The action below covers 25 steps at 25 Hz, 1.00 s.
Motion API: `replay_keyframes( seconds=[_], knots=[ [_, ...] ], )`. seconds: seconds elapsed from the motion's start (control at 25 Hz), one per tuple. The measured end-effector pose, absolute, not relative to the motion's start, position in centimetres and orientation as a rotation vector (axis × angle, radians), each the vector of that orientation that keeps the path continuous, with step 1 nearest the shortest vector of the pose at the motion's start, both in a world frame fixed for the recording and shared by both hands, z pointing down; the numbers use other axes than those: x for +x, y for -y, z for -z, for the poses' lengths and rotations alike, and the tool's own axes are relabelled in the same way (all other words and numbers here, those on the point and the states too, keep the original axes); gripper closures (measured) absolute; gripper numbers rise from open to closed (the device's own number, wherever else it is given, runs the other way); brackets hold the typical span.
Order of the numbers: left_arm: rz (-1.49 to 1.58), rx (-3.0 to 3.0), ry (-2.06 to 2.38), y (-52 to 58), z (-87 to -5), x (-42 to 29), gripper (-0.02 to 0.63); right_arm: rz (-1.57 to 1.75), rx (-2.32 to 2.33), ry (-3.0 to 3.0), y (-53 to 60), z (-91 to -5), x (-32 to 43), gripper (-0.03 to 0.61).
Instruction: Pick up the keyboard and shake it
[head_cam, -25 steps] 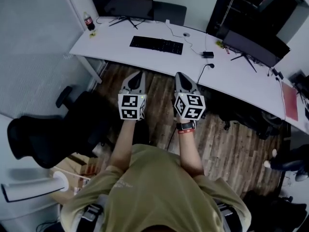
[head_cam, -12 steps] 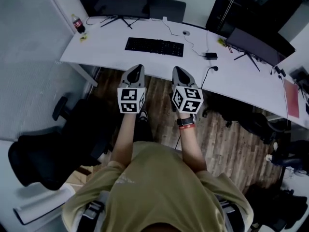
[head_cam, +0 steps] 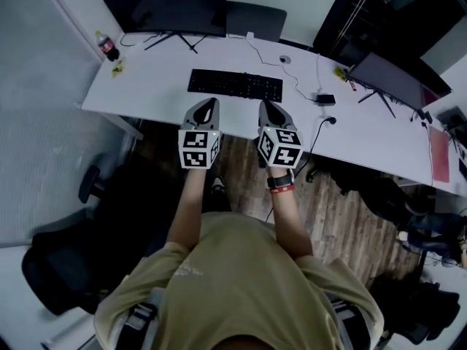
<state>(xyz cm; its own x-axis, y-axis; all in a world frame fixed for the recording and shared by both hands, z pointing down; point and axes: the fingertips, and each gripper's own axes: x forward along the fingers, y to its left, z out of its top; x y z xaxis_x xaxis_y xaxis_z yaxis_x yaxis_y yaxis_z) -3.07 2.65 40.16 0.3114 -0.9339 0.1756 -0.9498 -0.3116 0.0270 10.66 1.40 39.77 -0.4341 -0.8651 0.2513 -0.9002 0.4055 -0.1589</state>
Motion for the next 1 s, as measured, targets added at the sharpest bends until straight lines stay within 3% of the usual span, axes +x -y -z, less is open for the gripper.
replay_keyframes(
  seconds=[1.0],
  knots=[
    [-0.225, 2.435, 1.611, 14.8, -46.5, -10.5, 0.592, -0.430, 1.626, 2.370, 14.2, -45.4, 3.1, 0.552]
  ],
)
